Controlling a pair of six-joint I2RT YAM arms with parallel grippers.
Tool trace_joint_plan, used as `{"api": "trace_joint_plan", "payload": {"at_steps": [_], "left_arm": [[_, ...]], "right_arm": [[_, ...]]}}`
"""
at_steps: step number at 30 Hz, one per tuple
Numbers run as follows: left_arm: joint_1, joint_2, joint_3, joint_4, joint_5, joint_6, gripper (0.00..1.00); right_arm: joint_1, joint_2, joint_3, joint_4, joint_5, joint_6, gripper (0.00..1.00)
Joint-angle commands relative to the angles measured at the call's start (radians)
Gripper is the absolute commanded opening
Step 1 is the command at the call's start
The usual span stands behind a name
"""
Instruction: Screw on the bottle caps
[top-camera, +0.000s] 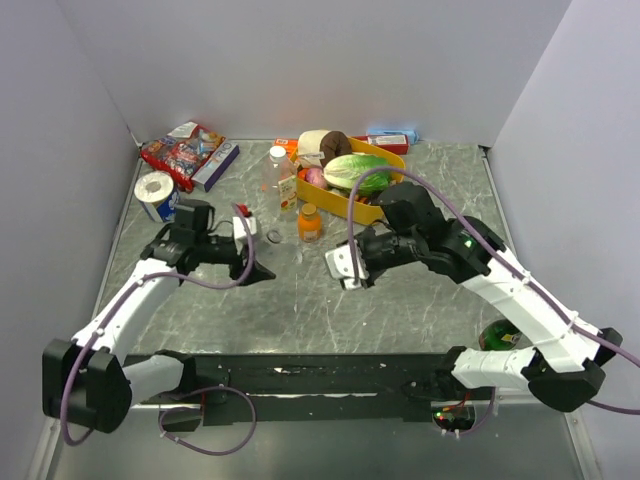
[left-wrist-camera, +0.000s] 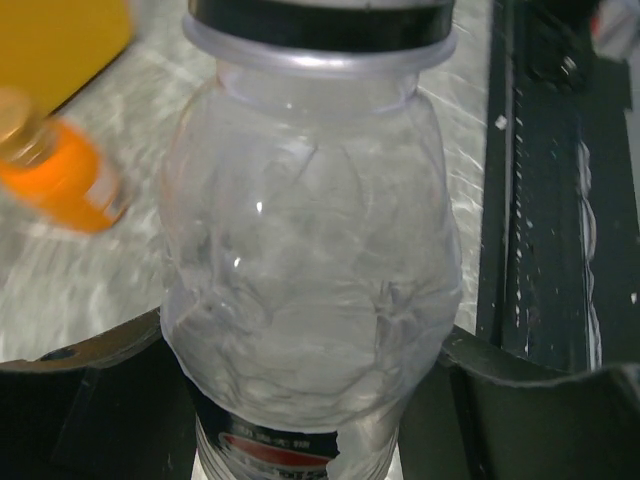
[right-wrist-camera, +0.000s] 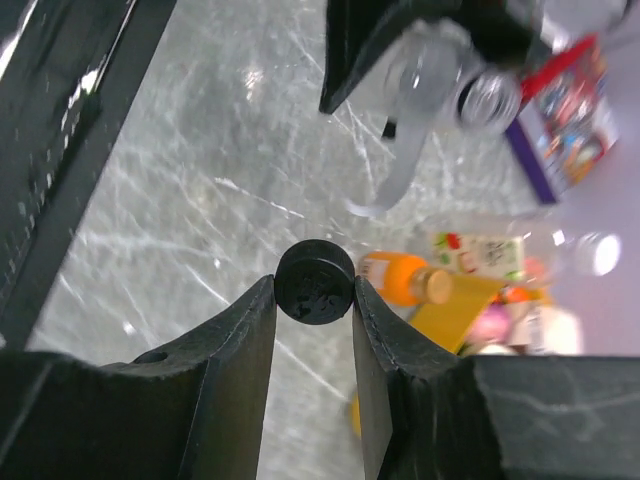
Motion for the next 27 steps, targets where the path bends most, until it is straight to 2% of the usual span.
{"api": "trace_joint_plan", "payload": {"at_steps": [1,5,10,15,22,27], "left_arm": [[-0.117,0.019,0.048,-0.078,0.073,0.231,0.01],[-0.213,-0.025,0.002,0.075,0.033,0.167,0.01],[-0.309,-0.047,-0.035,0.098,-0.033,0.159,0.01],[-0.348,-0.042,-0.031,0.08,-0.06,0.206,0.01],[-0.361,-0.035,-0.025,0.103,-0.08,0.193,0.01],[-0.363,-0.038,-0.041,0.17,-0.079,0.139,0.01]], "right_arm": [[0.005,-0.006,0.045,-0.185,-0.02,-0.313,0.32],[0.013,0.002,0.065,-0.226,-0.008,-0.352,0.32],[0.028,0.052,0.187,-0.2,-0.034,-0.232,0.33],[0.054,0.112,0.276,-0.162,-0.04,-0.126,0.33],[0.111,0.143,0.293,-0.213,-0.022,-0.193,0.34],[0.145,0.19,0.324,-0.24,-0.002,-0.168,0.35]]}}
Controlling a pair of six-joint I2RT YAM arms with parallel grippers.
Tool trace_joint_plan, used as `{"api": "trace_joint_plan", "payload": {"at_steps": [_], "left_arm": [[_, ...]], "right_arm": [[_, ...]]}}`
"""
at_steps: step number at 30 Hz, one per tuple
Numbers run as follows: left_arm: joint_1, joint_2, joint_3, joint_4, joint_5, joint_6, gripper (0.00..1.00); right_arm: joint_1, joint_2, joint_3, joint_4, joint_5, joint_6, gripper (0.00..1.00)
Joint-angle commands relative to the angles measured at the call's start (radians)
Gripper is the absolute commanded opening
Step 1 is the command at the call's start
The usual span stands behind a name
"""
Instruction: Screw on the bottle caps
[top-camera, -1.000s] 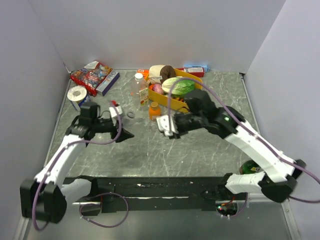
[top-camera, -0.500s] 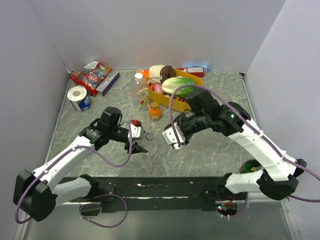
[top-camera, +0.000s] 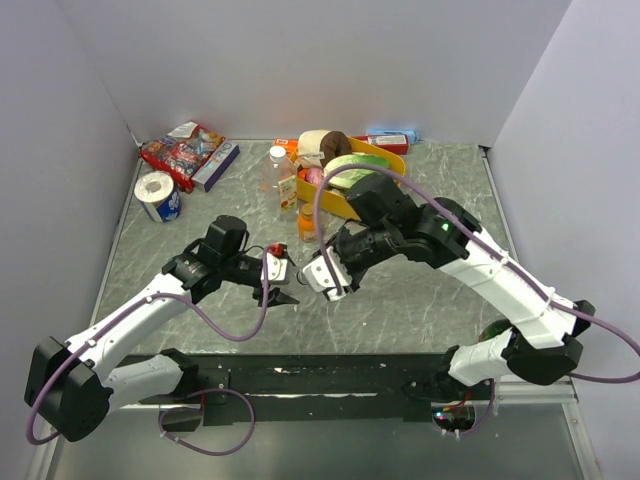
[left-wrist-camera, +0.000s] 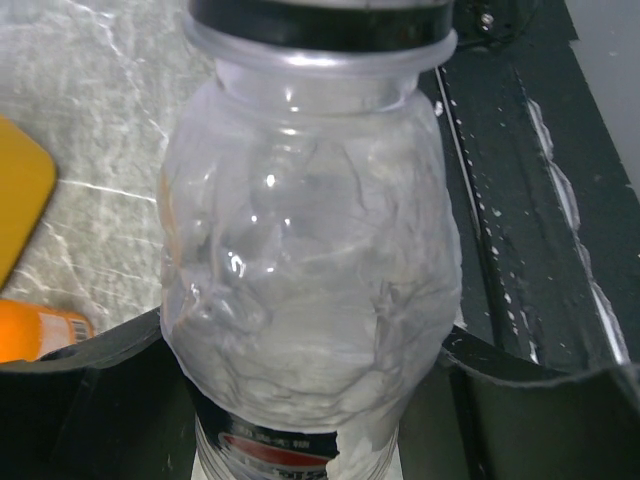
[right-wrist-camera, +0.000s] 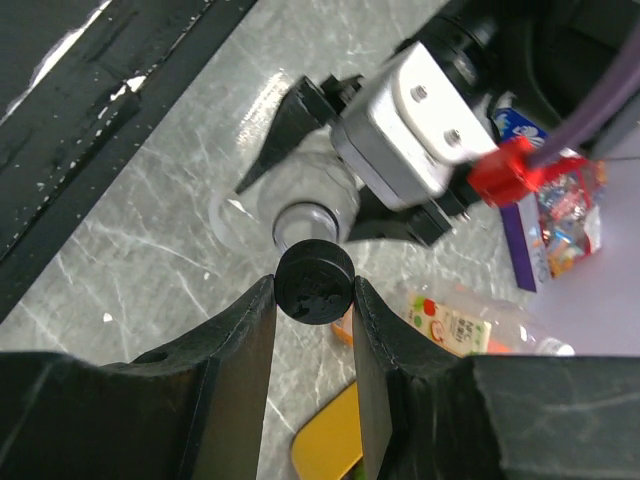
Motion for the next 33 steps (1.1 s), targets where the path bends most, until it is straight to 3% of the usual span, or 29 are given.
{"api": "trace_joint_plan", "payload": {"at_steps": [1,18,28,33], "left_arm": [[-0.008,-0.004,-0.008,0.103,0.02,-0.027,0.01],[-0.012,-0.024,-0.024,0.133,0.005,-0.023,0.01],[-0.012,-0.032,-0.044,0.207,-0.007,-0.052,0.01],[-0.012,-0.037,-0.067,0.34,-0.019,-0.138,0.01]], "right_arm": [[0.029,0.029,0.054,-0.02,0.017,0.016,0.34],[0.065,0.11,0.085,-0.084,0.109,-0.05,0.34],[0.058,0.093,0.048,-0.067,0.133,0.017,0.34],[0.033,0.124,0.065,-0.05,0.106,0.111,0.34]]}}
